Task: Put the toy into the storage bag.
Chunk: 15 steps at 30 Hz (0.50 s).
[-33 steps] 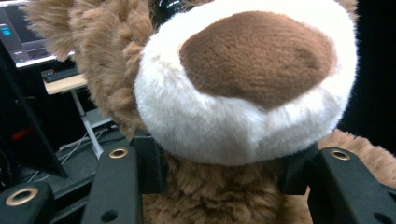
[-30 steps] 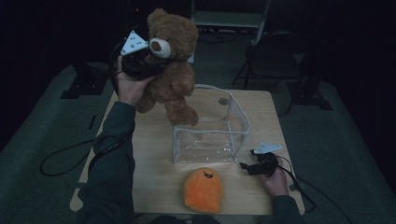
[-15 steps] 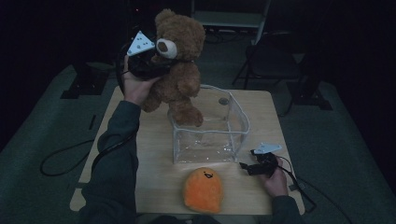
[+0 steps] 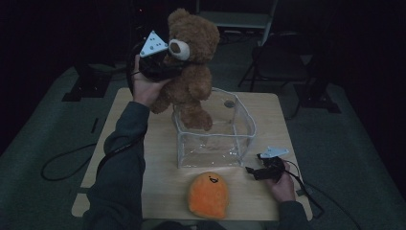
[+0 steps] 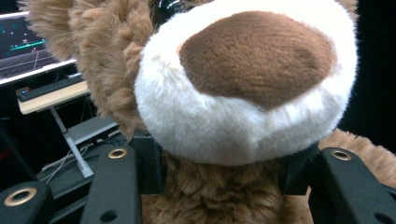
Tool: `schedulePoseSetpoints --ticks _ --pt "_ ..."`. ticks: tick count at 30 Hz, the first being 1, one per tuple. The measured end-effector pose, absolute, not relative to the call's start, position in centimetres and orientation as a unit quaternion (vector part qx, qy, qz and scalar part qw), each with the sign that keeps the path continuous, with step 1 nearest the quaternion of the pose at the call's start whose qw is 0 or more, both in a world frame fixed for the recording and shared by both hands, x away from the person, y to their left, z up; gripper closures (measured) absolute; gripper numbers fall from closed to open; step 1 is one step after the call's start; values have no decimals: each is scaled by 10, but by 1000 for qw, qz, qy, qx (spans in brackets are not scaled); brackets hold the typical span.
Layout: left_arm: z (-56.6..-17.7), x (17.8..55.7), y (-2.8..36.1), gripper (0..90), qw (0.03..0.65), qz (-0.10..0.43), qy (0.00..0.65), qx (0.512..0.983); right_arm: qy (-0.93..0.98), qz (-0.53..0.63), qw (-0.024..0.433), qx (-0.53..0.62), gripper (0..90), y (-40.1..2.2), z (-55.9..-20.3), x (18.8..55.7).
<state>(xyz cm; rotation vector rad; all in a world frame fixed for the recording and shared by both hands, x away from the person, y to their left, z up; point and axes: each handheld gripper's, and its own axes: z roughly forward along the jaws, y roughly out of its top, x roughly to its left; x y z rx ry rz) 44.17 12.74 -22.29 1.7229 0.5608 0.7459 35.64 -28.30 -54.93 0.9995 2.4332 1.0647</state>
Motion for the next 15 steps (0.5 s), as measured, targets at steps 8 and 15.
schedulePoseSetpoints --ticks 8,15 --pt "-223 443 120 470 561 312 233 730 848 371 151 348 183 -283 -549 356" --pt "-222 445 112 471 565 307 228 731 848 371 152 347 184 -283 -549 356"
